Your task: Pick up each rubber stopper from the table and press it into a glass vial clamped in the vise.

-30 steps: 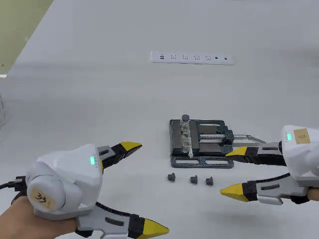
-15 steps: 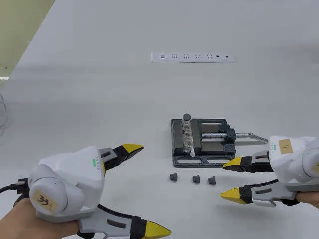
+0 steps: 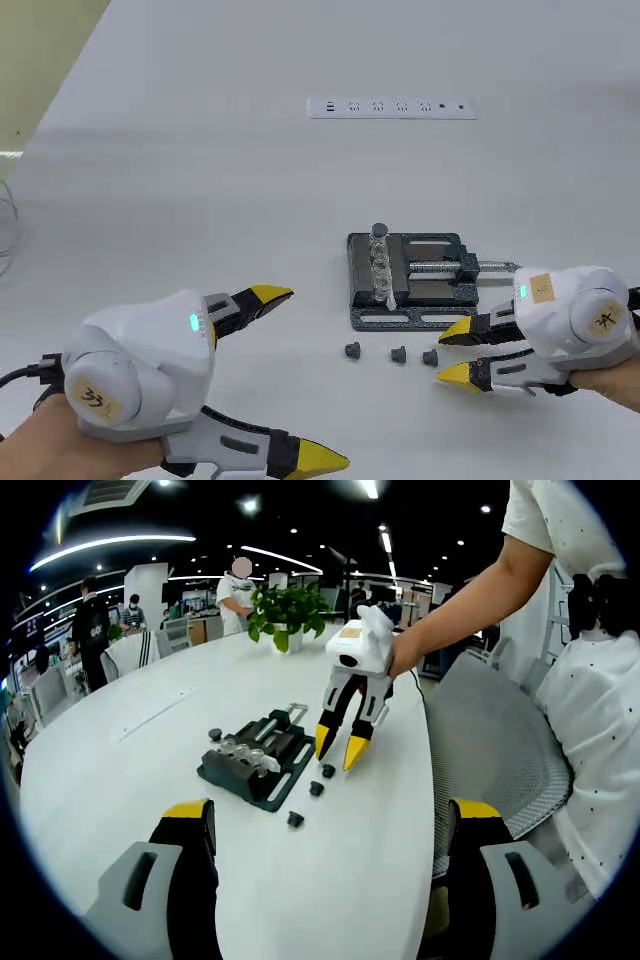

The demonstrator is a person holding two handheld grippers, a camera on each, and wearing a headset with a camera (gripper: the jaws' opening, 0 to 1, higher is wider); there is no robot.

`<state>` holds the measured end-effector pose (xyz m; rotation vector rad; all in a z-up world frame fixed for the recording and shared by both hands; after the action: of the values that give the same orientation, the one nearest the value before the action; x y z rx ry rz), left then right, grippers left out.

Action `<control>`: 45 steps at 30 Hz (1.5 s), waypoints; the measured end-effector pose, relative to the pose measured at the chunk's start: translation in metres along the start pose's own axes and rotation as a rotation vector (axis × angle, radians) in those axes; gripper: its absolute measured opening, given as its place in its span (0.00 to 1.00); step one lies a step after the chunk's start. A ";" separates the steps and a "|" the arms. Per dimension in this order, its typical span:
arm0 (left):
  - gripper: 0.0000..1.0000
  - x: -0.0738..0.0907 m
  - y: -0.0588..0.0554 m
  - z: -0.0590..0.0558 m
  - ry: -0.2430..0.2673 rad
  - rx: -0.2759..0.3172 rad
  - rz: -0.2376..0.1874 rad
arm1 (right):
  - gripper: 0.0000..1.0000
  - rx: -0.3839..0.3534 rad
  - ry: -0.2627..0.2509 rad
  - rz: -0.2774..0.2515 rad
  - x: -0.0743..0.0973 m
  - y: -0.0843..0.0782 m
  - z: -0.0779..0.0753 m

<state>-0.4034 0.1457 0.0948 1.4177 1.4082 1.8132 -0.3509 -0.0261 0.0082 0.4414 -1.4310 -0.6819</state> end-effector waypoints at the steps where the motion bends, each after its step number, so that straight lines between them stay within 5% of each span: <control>1: 0.96 0.000 0.000 0.000 0.001 0.001 -0.002 | 0.18 0.002 0.003 -0.001 -0.001 0.000 0.000; 30: 0.90 -0.005 0.005 -0.004 -0.008 -0.007 -0.017 | 0.05 0.020 0.015 0.003 0.001 0.004 0.003; 45: 0.64 -0.004 0.042 -0.001 0.000 -0.024 -0.108 | 0.05 0.011 0.057 -0.208 0.064 0.083 0.036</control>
<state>-0.3932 0.1258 0.1302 1.3044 1.4296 1.7567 -0.3723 -0.0029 0.1148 0.6198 -1.3465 -0.8220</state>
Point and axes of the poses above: the centre of the closed fingertips' face, and the gripper's own axes: x roughly backward along the fingers, z roughly to its left, y roughly out of its top, the point moved 4 cm from there along x, roughly backward along the fingers, and after that the axes turned 3 degrees about y, right-handed, at the moved point
